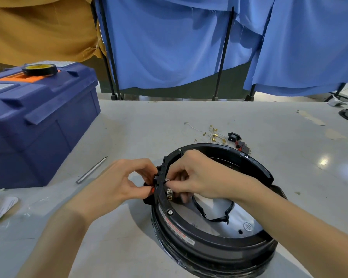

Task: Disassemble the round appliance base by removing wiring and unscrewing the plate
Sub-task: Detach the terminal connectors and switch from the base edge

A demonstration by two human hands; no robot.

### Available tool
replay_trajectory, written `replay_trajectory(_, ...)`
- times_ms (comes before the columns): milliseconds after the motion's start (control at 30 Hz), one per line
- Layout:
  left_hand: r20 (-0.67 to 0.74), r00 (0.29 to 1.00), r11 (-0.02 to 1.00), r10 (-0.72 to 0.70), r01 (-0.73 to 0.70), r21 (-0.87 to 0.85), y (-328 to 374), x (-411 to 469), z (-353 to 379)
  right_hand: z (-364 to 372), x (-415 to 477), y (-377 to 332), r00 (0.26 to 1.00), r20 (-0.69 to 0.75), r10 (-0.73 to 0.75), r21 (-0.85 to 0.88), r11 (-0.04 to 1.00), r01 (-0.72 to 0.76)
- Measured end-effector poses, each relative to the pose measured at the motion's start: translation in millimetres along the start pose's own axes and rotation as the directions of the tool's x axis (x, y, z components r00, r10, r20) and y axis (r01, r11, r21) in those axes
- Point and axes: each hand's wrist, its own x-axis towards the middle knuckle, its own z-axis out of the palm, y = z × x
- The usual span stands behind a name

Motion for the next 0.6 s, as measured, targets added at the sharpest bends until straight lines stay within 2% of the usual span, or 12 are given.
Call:
replay_trajectory(333, -0.004, 1.0, 1.0, 0.007, -0.007, 0.023, -2.2, 0.2, -1.0, -5.0, -0.4, 0.6, 0.998, 0.013, 0.065, 0.065, 0.996, -0.066)
replay_trajectory(600, 0.005, 1.0, 1.0, 0.014, -0.014, 0.005, -4.1, 0.5, -0.2, -1.1, 2.6, -0.6, 0.999, 0.007, 0.042, -0.125, 0.991, -0.041)
